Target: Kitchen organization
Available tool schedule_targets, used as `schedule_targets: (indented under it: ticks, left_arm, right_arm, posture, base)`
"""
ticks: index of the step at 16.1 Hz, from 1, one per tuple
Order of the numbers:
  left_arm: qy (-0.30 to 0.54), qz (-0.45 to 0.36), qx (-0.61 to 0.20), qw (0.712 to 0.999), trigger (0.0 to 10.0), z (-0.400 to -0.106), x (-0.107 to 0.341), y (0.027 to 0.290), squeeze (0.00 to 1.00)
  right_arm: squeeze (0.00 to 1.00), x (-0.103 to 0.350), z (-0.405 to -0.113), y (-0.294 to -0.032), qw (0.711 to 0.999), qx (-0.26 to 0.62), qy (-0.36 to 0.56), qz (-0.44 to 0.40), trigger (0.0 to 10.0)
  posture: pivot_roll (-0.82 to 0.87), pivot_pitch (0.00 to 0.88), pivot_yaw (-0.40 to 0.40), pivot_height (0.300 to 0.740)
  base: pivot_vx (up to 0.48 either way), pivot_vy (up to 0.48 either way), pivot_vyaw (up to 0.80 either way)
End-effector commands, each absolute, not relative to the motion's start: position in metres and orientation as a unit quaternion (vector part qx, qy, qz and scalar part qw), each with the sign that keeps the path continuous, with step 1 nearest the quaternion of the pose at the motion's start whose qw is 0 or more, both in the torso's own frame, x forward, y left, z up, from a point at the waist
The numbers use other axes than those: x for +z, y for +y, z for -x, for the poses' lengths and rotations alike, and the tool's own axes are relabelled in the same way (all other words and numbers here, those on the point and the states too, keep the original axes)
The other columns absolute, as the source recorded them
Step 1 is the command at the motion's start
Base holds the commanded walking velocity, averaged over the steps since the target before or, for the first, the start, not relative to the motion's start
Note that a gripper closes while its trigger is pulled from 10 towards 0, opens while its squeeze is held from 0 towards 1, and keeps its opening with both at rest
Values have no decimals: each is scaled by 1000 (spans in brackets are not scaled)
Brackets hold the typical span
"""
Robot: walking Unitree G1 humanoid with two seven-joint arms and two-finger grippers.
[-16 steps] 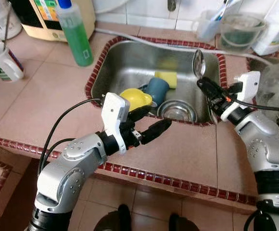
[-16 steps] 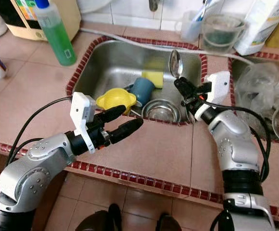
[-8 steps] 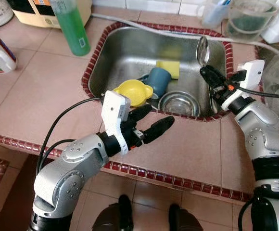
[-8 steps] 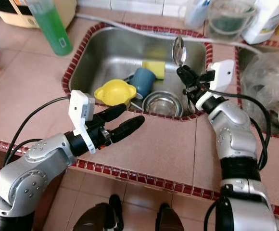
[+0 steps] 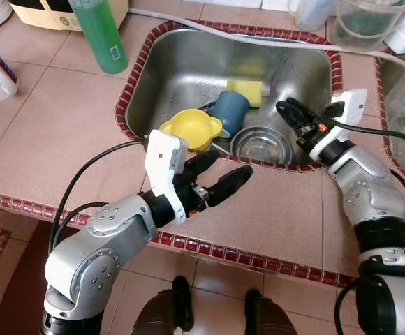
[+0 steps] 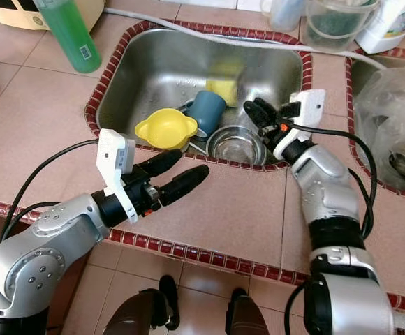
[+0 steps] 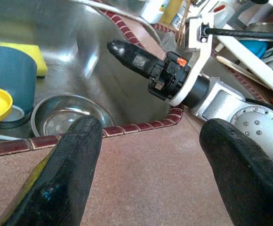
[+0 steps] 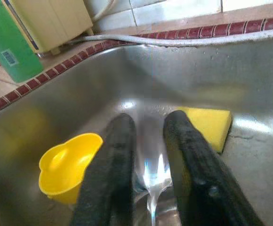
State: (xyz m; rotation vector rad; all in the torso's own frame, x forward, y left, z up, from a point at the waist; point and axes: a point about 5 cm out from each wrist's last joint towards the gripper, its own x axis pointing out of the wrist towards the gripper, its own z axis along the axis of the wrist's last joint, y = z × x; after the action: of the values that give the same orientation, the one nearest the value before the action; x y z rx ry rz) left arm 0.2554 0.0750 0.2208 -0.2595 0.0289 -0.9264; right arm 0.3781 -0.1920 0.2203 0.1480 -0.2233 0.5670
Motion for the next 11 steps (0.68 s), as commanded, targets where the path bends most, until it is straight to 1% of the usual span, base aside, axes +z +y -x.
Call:
schedule_targets:
  ticks: [1,4,8,11]
  left_arm:
    - [10,118,-445,887,10000,-252,223,75,0]
    - [6,113,-437,892,10000,-254,224,75,0]
    - [-1,105,-426,899,10000,-259,223,75,0]
    - [-20,90,-406,909,10000,-268,223,79,0]
  right_arm:
    - [1000,217,-377,-193,949,283,-111,-82,10000]
    - [1000,218,-377,-196,951,276,-119,-75,10000]
    - [1000,219,-374,-198,952,259,-145,-78,10000]
    - [1000,221,-366,-198,954,229,-177,-78,10000]
  posture:
    - [-40,373,60,740]
    - [-41,368,62,740]
    - [-40,335,65,740]
    - [-42,287,59,740]
  base:
    - [0,0,0]
    - [0,0,0]
    - [0,0,0]
    - [0,0,0]
